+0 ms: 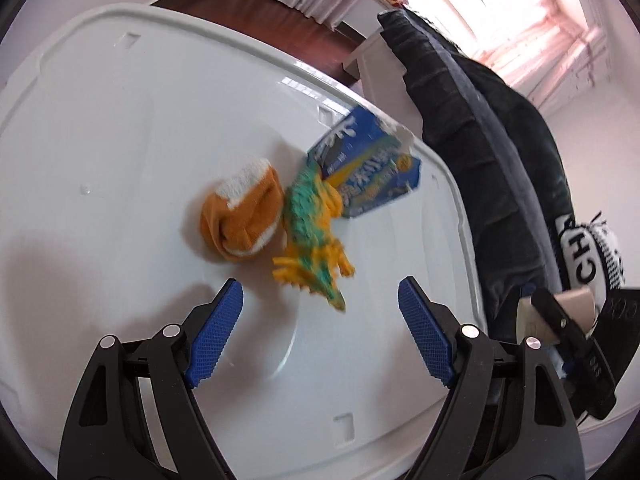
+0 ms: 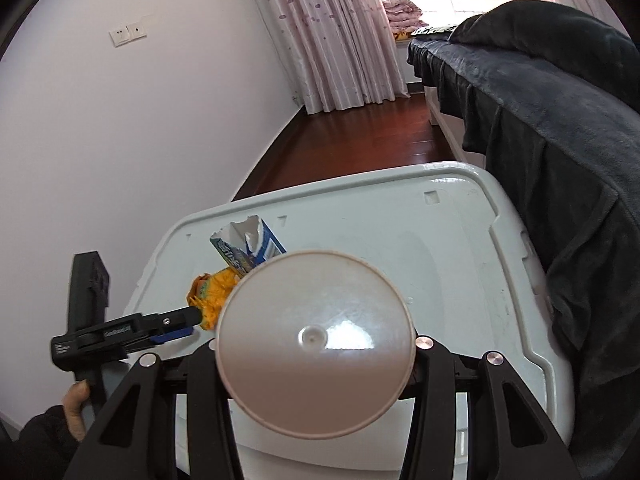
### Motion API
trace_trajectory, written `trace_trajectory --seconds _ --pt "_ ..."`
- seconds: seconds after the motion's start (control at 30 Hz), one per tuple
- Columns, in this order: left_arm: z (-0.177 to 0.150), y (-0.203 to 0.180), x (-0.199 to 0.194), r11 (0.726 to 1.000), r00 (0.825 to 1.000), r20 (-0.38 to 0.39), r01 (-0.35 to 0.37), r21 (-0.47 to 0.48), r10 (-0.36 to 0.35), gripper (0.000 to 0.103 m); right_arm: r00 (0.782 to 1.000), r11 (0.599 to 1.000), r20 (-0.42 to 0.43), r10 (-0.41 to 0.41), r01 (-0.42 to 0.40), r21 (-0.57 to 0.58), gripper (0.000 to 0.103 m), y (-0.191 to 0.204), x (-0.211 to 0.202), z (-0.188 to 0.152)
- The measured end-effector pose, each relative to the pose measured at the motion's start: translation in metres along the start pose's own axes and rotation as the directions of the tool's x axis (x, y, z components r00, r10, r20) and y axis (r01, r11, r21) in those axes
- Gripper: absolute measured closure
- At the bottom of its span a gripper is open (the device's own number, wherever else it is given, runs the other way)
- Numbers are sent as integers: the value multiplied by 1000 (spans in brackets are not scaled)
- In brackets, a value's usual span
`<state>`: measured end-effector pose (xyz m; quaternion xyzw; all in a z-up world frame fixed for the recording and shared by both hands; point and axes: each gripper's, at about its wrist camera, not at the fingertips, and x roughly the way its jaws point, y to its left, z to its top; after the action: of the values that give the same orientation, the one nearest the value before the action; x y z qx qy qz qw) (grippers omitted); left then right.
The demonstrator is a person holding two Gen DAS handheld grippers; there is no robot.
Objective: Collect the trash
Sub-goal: 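Grasp the toy dinosaur with the left gripper while the right gripper holds the cup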
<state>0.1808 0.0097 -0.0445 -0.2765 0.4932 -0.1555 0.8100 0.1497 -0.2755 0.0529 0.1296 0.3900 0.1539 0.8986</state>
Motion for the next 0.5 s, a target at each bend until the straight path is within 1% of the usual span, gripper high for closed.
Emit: trace_trajectory --seconds 0.07,0.13,0.27,0.4,0.5 --pt "6 1 5 1000 1000 -3 6 -13 -6 25 1000 1000 0 8 -8 -5 56 3 1 0" --pt "11 0 11 999 999 -12 30 -32 -30 25 1000 1000 -5 9 -9 -19 56 7 3 -1" --pt "20 -7 19 998 998 -10 58 -37 -58 25 1000 1000 -13 6 -6 -29 56 8 6 -3" --pt "29 -10 28 998 998 -3 63 -28 -64 25 1000 1000 -24 1 -1 -18 56 7 8 -4" --pt "36 -11 37 999 999 -18 33 -3 -33 25 1000 1000 -25 -2 2 -18 56 8 7 -4"
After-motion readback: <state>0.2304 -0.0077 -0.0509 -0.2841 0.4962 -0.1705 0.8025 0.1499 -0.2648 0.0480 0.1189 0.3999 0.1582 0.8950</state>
